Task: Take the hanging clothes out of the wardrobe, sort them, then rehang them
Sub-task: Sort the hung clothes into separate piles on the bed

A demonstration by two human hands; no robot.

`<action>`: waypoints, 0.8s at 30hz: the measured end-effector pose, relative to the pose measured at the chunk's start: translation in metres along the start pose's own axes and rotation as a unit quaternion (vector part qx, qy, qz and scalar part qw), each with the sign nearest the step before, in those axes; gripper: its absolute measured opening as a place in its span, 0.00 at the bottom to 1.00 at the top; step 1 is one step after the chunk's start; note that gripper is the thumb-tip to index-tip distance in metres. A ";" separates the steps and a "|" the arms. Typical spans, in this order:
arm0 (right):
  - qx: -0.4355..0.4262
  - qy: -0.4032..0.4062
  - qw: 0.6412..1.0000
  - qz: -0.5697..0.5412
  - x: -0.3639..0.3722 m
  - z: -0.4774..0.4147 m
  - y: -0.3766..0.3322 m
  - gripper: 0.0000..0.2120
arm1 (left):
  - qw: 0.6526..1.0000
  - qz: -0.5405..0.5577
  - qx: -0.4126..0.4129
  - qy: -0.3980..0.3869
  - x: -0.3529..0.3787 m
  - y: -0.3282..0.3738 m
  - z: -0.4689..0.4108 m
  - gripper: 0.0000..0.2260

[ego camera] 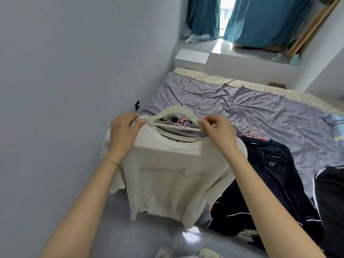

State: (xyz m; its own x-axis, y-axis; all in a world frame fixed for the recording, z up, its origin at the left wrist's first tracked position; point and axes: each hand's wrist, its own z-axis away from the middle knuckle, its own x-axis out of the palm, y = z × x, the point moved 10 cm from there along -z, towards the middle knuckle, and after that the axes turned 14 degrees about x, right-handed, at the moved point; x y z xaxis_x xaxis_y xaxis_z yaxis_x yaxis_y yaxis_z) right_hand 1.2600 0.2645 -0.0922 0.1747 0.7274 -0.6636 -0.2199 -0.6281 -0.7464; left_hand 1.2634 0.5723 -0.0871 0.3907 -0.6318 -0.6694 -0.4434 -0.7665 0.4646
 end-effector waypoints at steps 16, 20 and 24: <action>0.116 -0.028 0.993 -0.009 0.113 -0.242 0.105 0.08 | 0.986 0.026 -0.046 -0.159 0.255 -0.148 -0.131 0.08; 0.152 -0.083 0.985 0.024 0.171 -0.311 0.158 0.06 | 0.970 -0.017 -0.090 -0.224 0.344 -0.202 -0.134 0.09; 0.168 -0.136 0.973 0.075 0.223 -0.366 0.196 0.05 | 0.959 -0.056 -0.110 -0.254 0.403 -0.246 -0.135 0.08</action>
State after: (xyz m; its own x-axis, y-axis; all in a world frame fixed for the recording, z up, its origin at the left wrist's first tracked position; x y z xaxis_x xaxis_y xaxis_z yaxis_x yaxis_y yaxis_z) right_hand 1.6074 0.2027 -0.4049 -0.1345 0.7098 -0.6915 -0.5326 -0.6402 -0.5536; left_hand 1.6389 0.4903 -0.3930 -0.0422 -0.4488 -0.8926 -0.2193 -0.8675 0.4465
